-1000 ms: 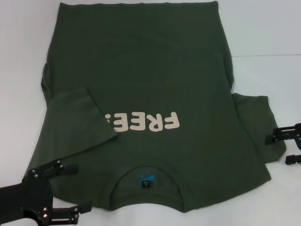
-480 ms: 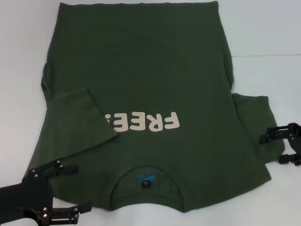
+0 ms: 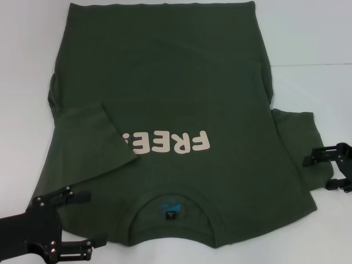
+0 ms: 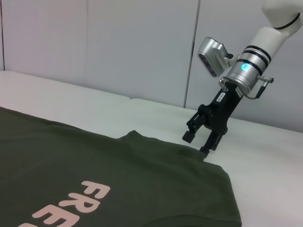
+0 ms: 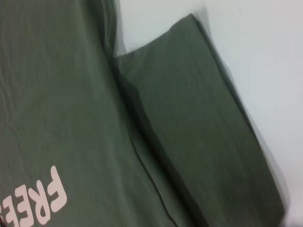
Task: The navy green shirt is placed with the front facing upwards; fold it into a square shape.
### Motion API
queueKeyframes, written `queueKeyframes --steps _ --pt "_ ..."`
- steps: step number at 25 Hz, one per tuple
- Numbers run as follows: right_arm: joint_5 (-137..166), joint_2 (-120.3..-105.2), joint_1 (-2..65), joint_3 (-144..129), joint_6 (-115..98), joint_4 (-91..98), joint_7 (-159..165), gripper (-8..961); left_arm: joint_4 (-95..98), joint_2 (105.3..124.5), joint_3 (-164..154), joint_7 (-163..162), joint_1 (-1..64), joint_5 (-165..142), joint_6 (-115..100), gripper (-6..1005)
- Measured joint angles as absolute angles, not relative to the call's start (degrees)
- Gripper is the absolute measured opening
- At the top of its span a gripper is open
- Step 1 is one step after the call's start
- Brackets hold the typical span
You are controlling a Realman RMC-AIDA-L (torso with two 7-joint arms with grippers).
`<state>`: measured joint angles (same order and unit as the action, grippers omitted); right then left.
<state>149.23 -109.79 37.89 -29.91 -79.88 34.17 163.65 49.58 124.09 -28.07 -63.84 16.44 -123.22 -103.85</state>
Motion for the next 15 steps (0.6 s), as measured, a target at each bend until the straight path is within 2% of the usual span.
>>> queueKeyframes --steps 7,15 --pt "148.02 -110.41 38.21 -30.01 -77.92 33.85 163.56 914 49.57 124.18 -28.50 -63.91 16.56 -123.22 -103.74 961" --pt "147.35 -110.46 38.02 -30.30 -77.44 33.32 163.56 912 49.48 124.18 -28.57 -63.97 16.87 -123.22 -103.71 960"
